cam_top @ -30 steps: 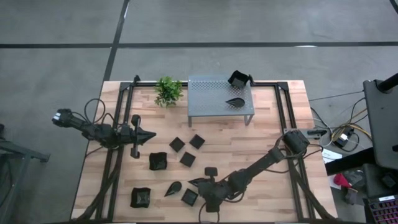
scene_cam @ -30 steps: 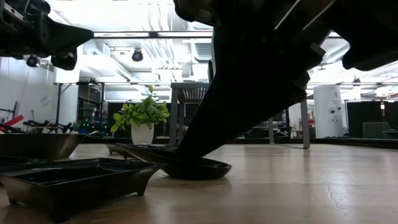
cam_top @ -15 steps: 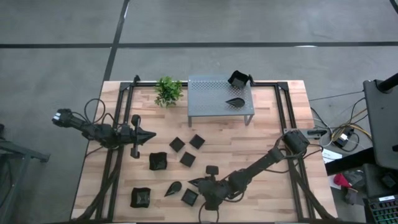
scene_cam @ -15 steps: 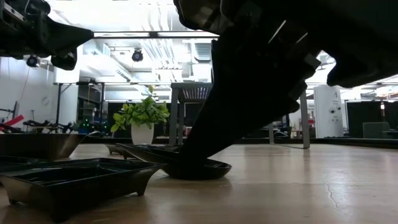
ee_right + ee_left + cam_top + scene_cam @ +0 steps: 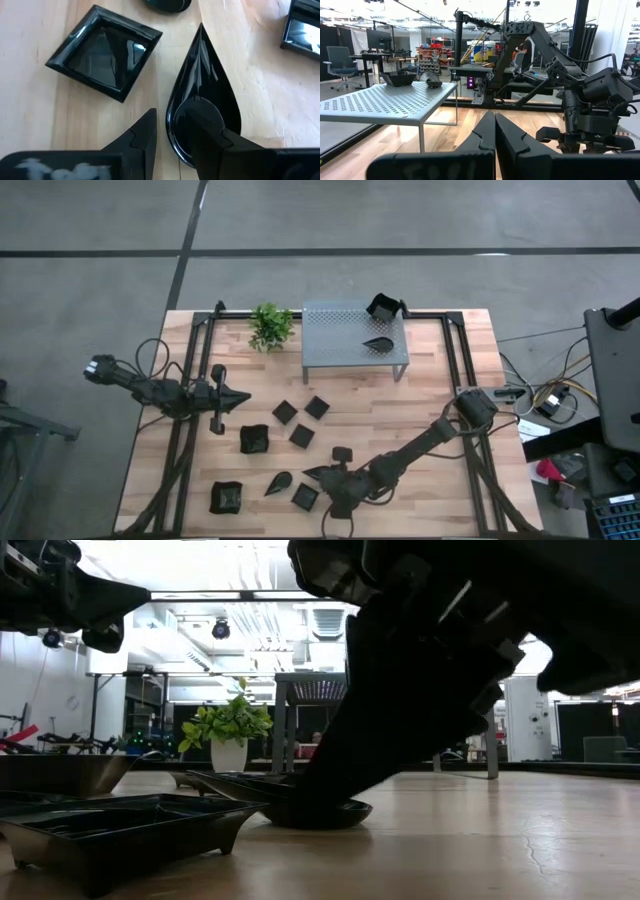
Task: Pick & Place Mini shaped plates
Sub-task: Stack the drop shaped plate on top of the other drop shaped plate on the shelf
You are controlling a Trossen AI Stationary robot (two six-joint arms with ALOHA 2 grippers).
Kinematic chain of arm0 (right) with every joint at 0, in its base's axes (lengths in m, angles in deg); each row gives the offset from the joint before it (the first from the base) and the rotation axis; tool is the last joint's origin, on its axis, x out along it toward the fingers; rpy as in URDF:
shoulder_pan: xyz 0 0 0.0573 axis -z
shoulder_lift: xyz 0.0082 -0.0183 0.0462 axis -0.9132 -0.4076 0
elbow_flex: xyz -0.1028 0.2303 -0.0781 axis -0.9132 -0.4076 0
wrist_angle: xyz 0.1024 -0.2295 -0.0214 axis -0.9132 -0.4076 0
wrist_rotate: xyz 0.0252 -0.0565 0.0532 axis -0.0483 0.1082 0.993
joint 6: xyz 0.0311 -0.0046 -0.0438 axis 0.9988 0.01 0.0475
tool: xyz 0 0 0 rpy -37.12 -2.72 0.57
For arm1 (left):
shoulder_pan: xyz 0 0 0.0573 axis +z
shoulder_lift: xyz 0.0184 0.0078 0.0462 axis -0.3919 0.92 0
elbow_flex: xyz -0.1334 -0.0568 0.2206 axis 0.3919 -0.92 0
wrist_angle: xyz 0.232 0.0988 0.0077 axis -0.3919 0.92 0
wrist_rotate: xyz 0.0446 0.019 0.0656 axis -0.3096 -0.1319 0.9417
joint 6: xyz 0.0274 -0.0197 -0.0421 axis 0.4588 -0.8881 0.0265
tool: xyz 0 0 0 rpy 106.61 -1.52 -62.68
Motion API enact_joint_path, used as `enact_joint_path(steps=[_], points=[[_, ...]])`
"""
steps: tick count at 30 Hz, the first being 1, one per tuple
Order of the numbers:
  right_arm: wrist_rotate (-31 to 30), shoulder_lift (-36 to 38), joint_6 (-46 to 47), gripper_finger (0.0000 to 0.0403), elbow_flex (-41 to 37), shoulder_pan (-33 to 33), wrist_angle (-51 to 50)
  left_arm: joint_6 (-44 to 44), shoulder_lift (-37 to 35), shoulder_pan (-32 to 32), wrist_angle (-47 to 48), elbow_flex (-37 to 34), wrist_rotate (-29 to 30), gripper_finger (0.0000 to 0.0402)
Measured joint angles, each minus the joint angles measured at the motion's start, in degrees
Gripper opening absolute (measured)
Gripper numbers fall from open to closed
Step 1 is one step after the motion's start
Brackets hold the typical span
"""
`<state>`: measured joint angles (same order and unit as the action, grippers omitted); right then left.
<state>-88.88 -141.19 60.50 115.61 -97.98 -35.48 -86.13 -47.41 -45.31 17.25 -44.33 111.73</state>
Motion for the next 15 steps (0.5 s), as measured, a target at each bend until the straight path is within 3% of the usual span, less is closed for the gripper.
enact_joint_path(steps=[15], points=[[0.03, 0.09, -0.20, 0.0069, -1.06, -0.05, -0.12, -0.01, -0.01, 0.01, 0.00, 0.01, -0.01, 0.0000]])
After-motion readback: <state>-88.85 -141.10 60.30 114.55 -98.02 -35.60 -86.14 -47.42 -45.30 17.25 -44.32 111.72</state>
